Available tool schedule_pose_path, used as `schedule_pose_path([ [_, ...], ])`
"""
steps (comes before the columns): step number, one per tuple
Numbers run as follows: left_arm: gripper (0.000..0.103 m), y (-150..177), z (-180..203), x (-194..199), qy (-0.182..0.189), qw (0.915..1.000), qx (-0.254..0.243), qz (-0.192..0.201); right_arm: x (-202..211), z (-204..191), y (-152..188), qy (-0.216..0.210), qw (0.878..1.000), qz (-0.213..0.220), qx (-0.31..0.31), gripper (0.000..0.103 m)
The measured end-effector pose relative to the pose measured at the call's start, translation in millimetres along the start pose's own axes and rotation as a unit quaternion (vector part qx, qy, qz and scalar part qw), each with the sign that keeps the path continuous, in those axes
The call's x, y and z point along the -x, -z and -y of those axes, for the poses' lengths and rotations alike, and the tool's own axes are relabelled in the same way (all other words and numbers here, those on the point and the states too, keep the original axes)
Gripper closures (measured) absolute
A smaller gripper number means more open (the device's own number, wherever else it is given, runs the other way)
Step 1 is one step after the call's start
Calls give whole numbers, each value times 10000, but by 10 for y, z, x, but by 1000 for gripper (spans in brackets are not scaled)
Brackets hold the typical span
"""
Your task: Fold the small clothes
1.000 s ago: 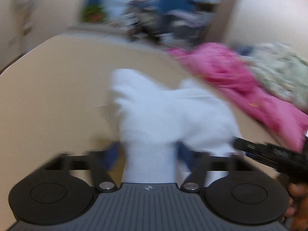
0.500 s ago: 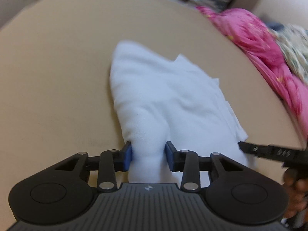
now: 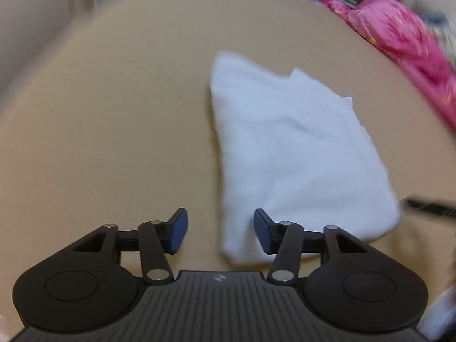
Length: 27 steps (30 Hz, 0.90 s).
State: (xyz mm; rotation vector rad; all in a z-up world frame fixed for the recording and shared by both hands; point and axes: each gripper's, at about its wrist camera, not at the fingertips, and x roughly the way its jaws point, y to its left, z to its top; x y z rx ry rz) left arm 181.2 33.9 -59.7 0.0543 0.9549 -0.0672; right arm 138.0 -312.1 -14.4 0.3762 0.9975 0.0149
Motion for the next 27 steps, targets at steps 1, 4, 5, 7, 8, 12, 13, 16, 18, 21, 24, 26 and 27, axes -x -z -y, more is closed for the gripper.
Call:
schedule_pose_path([
  [1,26,110,82,182,-348,9986,-299,254,139,-1,46,271,9993,180,172,72],
  [4,7,494,271,679,-811,9900,-773,855,588,-33,268,438,9961,669,361,61],
  [5,7,604,314,808,-819,9891,-793,935,748,-57,366,383,9952,811,404,47],
  [7,7,776,389,1019,-794,9893,-688,1009,1016,-147,580,371,9911,1122,613,21],
  [8,2,875,439,1116,-748,9900,-587,1043,1155,-210,712,410,9876,1318,743,10],
  [12,0,1150,565,1446,-602,9910,-232,1174,1536,-411,1120,320,9797,1707,998,8],
  [13,0,1226,609,1502,-562,9911,-186,1189,1605,-448,1200,306,9788,1760,1004,7],
  [16,0,1424,646,1674,-394,9924,-54,1168,1733,-543,1372,350,9787,1776,972,4],
  [18,0,1524,646,1735,-357,9924,12,1175,1763,-594,1445,308,9802,1715,940,4],
  [21,0,1563,632,1707,-307,9929,118,1147,1815,-665,1527,266,9808,1665,979,4],
  [24,0,1537,573,1663,-303,9927,223,1144,1873,-706,1584,299,9800,1693,1007,4],
  [26,0,1526,559,1637,-264,9926,306,1143,1846,-723,1577,299,9797,1698,1025,4],
  [27,0,1526,566,1626,-252,9924,308,1165,1830,-731,1565,292,9796,1701,1032,3],
])
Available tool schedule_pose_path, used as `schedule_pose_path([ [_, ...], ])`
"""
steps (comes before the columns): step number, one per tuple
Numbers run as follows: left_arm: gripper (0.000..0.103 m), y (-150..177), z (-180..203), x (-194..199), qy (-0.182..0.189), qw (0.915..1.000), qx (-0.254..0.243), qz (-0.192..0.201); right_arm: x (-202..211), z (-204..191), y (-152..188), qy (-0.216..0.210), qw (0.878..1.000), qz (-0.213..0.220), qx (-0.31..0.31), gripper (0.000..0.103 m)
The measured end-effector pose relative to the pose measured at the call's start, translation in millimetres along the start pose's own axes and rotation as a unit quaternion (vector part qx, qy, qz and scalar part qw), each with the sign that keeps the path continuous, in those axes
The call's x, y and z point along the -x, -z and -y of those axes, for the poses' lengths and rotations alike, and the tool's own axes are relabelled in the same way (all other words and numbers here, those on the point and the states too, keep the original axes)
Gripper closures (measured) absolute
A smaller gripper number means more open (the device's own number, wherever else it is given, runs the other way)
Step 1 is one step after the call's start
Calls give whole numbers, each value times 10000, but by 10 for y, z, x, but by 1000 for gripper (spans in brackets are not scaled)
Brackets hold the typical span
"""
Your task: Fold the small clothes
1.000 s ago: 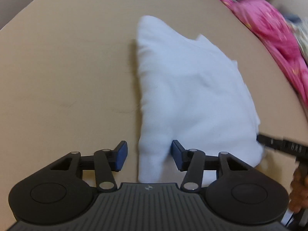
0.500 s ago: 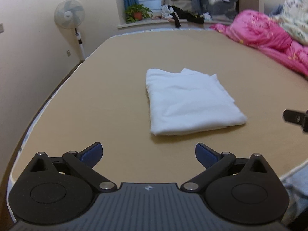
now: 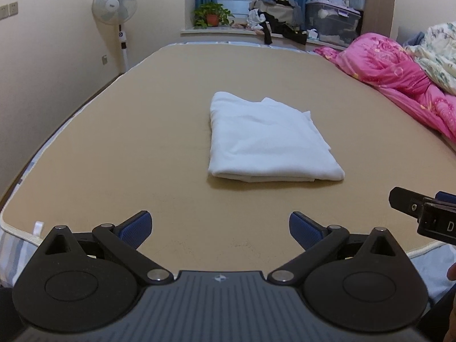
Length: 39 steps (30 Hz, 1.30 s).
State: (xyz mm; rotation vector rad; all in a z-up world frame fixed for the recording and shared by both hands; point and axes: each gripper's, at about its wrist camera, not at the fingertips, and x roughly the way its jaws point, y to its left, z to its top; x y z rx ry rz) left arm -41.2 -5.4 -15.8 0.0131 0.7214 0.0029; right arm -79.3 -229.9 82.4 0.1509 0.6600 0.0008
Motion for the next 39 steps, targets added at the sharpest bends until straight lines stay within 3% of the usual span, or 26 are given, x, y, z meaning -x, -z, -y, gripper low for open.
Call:
schedule_pose_path([
  [14,0,-42,84,-198,9,10000,-65,-17,-161,-90,-15,-72,9998,-41,189,1],
  [39,0,-55,33,-218,-22,10000,2,-34,-314,-197,-40,-51,9990,-93,440,1],
])
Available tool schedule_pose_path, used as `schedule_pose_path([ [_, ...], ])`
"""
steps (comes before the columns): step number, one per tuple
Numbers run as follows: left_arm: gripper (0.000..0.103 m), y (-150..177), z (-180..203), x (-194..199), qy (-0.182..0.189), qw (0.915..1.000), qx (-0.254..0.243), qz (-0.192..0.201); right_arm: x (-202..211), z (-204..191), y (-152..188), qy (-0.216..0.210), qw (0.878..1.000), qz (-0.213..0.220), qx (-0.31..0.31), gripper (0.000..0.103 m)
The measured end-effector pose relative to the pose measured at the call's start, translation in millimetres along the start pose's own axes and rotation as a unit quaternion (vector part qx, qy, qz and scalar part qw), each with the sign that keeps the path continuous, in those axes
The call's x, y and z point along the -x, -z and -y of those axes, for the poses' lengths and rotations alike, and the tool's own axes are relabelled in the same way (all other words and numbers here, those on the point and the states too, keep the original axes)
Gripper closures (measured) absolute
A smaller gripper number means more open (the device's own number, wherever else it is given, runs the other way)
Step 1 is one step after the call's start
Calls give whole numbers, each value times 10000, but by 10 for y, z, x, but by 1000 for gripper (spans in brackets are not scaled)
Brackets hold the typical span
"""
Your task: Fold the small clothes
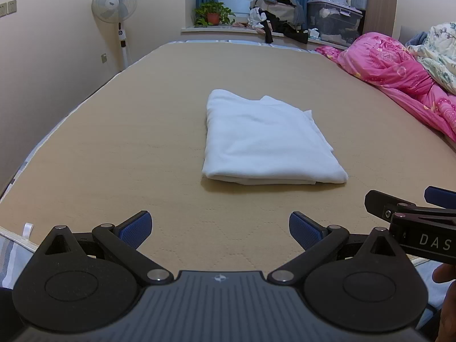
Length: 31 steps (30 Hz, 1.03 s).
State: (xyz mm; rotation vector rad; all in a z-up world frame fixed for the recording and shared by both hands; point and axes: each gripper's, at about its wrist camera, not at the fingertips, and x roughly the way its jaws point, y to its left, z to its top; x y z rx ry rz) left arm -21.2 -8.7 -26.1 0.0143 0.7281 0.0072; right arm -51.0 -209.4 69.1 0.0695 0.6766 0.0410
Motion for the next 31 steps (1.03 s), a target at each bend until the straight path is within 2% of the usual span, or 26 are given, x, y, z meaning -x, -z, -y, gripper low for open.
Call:
schedule_pose_path([
  [31,0,9,-5,-7,-10,10000,-18,16,0,-32,12,39,10000,5,32,1],
])
